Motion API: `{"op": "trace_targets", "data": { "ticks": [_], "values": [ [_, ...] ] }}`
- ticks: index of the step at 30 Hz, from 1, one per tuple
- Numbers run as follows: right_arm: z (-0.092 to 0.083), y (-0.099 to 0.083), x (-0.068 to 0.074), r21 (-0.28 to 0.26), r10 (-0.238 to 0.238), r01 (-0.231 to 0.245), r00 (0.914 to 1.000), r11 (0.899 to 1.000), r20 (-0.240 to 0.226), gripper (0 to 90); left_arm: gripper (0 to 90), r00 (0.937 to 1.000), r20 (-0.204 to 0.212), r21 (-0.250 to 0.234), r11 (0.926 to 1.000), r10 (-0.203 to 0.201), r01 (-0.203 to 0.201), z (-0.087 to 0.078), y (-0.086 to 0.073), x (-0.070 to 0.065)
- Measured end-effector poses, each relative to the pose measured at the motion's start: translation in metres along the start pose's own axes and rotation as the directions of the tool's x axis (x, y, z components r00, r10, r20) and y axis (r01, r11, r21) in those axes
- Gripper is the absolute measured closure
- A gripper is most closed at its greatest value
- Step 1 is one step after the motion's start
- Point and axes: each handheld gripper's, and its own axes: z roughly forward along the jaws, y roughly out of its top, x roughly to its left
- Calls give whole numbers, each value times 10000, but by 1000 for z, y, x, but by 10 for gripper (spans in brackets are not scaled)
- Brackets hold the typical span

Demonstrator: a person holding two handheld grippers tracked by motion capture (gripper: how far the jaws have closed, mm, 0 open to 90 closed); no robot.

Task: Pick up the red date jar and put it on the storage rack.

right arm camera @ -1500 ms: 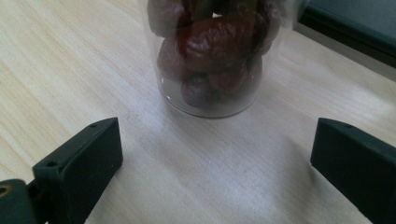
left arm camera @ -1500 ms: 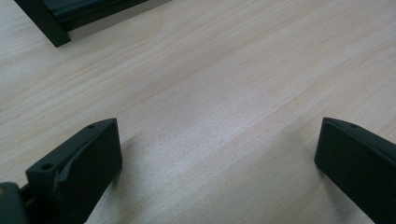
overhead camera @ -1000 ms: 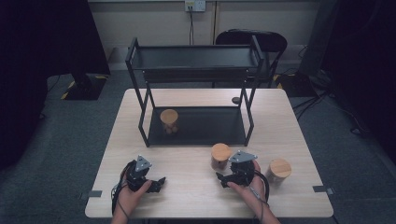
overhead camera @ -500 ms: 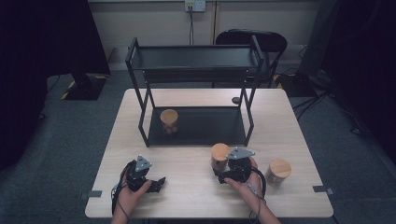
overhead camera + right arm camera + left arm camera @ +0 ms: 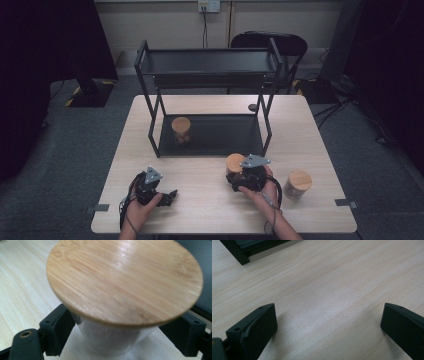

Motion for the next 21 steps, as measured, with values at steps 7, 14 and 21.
{"op": "trace_targets", "data": {
  "ticks": [7,14,21],
  "values": [
    [3,1,-2,-228,118,-124,9995,9997,-278,232,3,10000,0,1,10000,0,0,0,0,0],
    [4,1,-2,-382,32,-47,9992,9993,-396,253,4,10000,6,0,10000,4,-4,0,0,0],
    [5,5,-4,-267,-275,262,9984,9993,-496,254,4,10000,14,7,10000,20,-20,0,0,0]
  ]
}}
